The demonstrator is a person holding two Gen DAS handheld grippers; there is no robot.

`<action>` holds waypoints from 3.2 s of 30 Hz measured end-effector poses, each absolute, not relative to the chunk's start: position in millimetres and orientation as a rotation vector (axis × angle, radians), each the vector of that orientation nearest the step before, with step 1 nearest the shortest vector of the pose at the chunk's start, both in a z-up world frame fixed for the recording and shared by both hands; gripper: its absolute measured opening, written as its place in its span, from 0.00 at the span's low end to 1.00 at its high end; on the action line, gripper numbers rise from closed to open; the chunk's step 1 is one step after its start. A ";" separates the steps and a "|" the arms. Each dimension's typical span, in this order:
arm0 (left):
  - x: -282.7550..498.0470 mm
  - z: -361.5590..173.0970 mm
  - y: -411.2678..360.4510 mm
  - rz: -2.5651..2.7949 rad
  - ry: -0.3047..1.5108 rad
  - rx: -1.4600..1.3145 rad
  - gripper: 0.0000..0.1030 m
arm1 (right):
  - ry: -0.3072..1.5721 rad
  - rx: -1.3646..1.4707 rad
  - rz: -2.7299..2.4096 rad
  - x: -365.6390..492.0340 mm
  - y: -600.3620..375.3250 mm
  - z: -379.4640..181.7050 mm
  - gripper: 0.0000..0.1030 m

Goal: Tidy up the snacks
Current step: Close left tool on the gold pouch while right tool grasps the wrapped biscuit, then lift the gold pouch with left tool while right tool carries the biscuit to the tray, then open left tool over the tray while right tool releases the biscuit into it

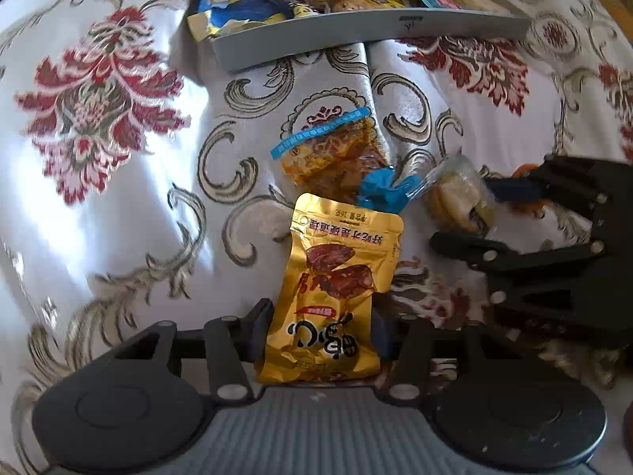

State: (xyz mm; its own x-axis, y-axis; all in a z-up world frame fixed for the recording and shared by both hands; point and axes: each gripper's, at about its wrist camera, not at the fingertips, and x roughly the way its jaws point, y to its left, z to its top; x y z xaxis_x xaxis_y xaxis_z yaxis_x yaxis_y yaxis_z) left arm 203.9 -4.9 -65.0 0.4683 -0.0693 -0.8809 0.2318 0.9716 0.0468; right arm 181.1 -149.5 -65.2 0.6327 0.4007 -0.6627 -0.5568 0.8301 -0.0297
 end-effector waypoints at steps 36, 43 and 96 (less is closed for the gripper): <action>182.8 13.2 -35.5 0.006 0.667 0.004 0.52 | 0.307 -0.320 0.411 160.4 -165.5 -2.6 0.48; 241.6 43.6 -42.8 0.041 0.605 -0.034 0.52 | 0.206 -0.276 0.302 199.1 -195.2 11.1 0.48; 347.8 24.6 -79.8 0.115 0.639 -0.128 0.92 | 0.269 -0.156 0.152 294.5 -232.0 4.9 0.81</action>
